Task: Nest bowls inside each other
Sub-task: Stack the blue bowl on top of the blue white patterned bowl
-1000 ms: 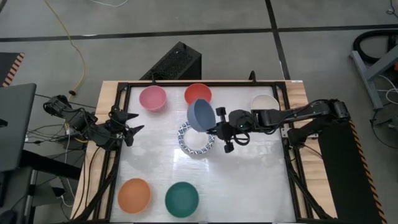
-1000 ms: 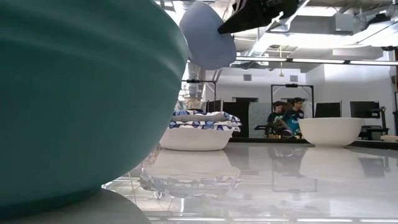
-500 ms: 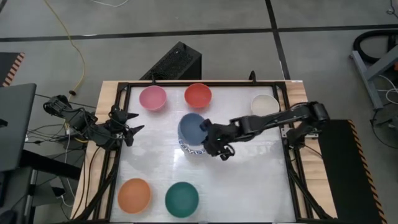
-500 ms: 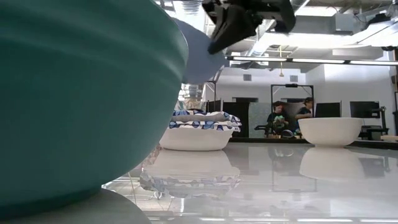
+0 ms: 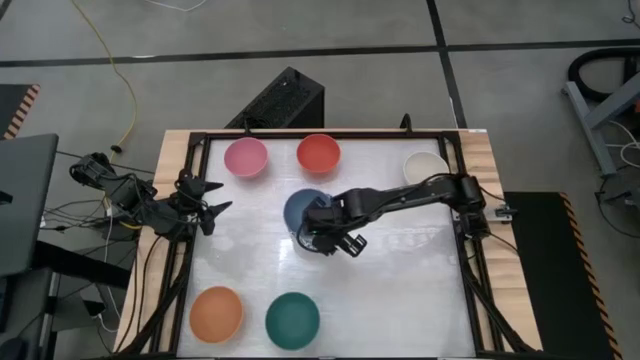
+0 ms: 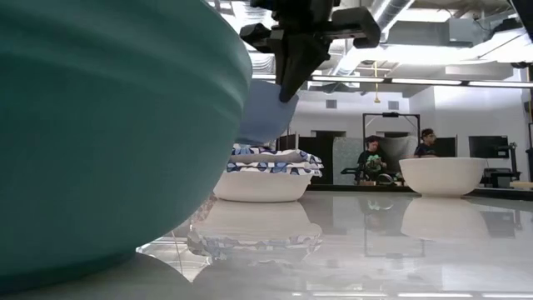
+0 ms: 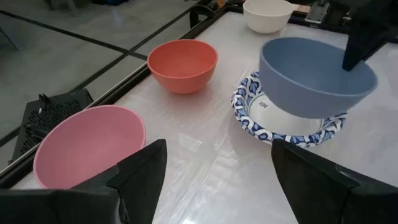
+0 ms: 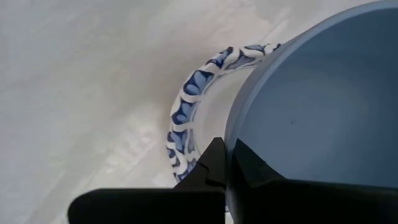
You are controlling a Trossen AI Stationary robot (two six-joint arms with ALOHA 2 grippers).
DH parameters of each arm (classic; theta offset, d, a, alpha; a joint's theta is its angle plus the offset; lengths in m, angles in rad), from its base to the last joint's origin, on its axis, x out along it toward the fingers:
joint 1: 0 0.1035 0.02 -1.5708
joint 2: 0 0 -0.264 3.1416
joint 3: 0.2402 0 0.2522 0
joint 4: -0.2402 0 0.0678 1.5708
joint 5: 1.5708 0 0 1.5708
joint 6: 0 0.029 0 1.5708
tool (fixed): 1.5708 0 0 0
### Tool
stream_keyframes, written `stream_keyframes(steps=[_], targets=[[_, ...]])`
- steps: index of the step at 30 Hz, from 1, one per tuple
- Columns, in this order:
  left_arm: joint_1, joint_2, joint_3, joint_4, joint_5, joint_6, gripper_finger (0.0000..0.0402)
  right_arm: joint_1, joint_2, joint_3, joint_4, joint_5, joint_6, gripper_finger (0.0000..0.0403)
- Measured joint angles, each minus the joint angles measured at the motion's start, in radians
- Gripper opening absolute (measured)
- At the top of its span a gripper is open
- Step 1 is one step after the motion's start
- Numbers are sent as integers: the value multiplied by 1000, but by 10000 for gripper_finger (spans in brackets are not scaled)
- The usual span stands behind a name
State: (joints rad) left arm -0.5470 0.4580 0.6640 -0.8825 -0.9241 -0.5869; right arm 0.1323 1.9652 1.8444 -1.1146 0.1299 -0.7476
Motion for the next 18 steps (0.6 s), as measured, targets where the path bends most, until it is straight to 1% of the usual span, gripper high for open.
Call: stream_keyframes(steps=[3,7,12,18], targets=[[0,0,0,0,1,0,279,-19,1,1,-26,-7,2,9],[0,0,0,-1,1,0,279,-53,1,1,-32,-75,13,9],[0,0,0,-2,2,0,279,-89,4,1,-30,-106,14,9],[0,0,0,-2,2,0,279,-104,5,0,0,-108,14,9]])
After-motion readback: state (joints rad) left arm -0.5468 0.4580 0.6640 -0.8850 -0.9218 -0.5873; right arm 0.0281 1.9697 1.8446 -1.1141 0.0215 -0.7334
